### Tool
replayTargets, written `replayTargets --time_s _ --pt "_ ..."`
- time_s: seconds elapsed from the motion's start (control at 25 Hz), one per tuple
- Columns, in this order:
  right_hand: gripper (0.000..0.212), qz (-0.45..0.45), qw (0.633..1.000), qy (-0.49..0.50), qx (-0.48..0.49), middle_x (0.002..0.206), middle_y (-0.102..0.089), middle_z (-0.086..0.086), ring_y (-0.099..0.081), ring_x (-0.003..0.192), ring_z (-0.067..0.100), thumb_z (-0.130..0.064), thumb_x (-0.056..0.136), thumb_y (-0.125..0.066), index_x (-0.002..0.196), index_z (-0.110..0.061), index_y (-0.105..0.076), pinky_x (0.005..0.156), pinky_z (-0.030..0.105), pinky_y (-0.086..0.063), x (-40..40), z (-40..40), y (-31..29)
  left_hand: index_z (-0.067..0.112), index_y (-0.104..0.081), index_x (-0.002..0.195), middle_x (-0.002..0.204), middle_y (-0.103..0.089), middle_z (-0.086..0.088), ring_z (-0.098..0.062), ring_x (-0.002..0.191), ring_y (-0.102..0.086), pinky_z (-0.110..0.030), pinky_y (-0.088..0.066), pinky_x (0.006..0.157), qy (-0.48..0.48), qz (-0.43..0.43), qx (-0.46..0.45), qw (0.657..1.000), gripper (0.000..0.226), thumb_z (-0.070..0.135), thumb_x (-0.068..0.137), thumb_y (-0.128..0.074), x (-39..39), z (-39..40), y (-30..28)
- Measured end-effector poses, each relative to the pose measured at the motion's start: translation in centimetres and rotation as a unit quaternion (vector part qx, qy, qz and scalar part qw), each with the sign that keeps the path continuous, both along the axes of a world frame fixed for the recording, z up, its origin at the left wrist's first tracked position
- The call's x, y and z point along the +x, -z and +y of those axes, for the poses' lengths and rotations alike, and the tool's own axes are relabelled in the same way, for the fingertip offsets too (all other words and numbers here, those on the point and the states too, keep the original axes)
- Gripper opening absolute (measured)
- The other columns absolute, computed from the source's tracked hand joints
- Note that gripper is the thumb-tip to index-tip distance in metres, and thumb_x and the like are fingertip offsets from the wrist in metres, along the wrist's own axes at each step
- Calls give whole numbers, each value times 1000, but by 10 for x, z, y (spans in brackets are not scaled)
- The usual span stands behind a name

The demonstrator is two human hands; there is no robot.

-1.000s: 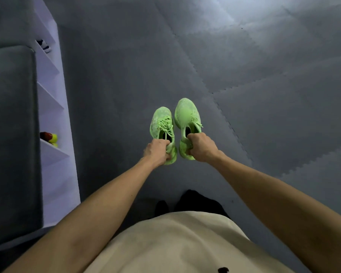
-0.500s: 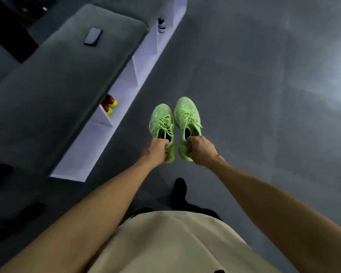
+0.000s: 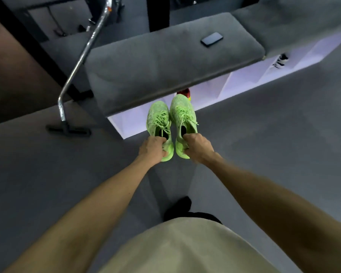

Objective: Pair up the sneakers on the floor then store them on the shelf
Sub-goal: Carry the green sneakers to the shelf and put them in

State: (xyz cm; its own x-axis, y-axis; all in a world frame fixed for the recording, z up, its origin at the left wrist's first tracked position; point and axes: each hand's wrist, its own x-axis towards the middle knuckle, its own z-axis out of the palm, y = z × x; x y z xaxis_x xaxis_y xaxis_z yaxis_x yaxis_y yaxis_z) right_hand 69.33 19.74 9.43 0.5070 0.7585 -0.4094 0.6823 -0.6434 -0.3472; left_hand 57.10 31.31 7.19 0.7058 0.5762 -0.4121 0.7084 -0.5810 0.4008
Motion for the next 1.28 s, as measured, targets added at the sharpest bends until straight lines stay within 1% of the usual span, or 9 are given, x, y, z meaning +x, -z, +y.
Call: replayTargets --time_s 0.16,0.28,0.48,0.64,0.8,0.92,1.0,1.12,1.28 --pt "24 8 998 -69 10 104 -61 10 -60 97 36 -8 82 -58 105 -15 -60 67 31 -38 -22 26 15 17 -67 100 100 -65 -10 -32 97 -63 -39 -51 77 -77 -12 -4 997 24 26 79 -75 -37 11 18" --pt "31 6 993 -116 6 110 -61 10 -59 102 35 -10 83 -59 113 -17 -60 70 32 -40 -28 47 44 18 -56 81 93 -63 -9 -33 91 -63 -37 -48 70 -127 -6 -16 992 23 27 79 -76 -49 23 43" --pt "23 17 985 -170 0 106 -61 11 -59 99 37 -10 83 -56 105 -14 -60 68 32 -38 -7 104 133 22 -43 67 85 -60 -7 -34 86 -63 -38 -49 68 -183 8 -36 982 35 25 78 -77 -37 64 122" --pt "17 12 981 -194 0 102 -61 11 -60 95 37 -8 82 -56 98 -12 -58 65 33 -37 13 160 224 15 -64 94 96 -64 -9 -34 92 -63 -42 -52 77 -199 17 -26 979 20 24 81 -76 -16 110 208" --pt "19 -11 976 -217 9 104 -61 13 -60 96 38 -8 83 -55 102 -10 -57 65 34 -40 33 213 320 15 -56 81 87 -63 -7 -32 84 -63 -41 -53 72 -210 5 -24 977 21 23 81 -76 4 158 308" --pt "20 -24 975 -223 12 106 -61 13 -60 98 38 -8 84 -55 104 -10 -57 68 35 -41 47 252 387 12 -63 93 93 -63 -8 -32 87 -62 -40 -52 73 -215 4 -11 977 21 22 81 -76 19 193 373" --pt "20 -26 976 -218 8 106 -61 13 -60 98 37 -9 85 -55 105 -11 -57 70 35 -42 54 274 412 14 -65 112 105 -64 -9 -33 97 -62 -40 -52 78 -220 0 -7 976 33 22 82 -76 25 216 399" --pt "22 -51 971 -234 21 105 -62 11 -62 99 35 -10 87 -57 109 -14 -57 73 34 -45 65 328 476 19 -55 135 126 -60 -10 -31 115 -58 -40 -50 93 -232 -14 3 973 56 23 83 -75 39 268 466" --pt "25 -62 971 -230 34 110 -63 10 -62 104 33 -13 88 -59 113 -18 -58 82 35 -50 82 399 532 21 -56 134 127 -60 -9 -29 114 -59 -35 -48 95 -230 -14 28 973 54 25 83 -75 60 339 528"
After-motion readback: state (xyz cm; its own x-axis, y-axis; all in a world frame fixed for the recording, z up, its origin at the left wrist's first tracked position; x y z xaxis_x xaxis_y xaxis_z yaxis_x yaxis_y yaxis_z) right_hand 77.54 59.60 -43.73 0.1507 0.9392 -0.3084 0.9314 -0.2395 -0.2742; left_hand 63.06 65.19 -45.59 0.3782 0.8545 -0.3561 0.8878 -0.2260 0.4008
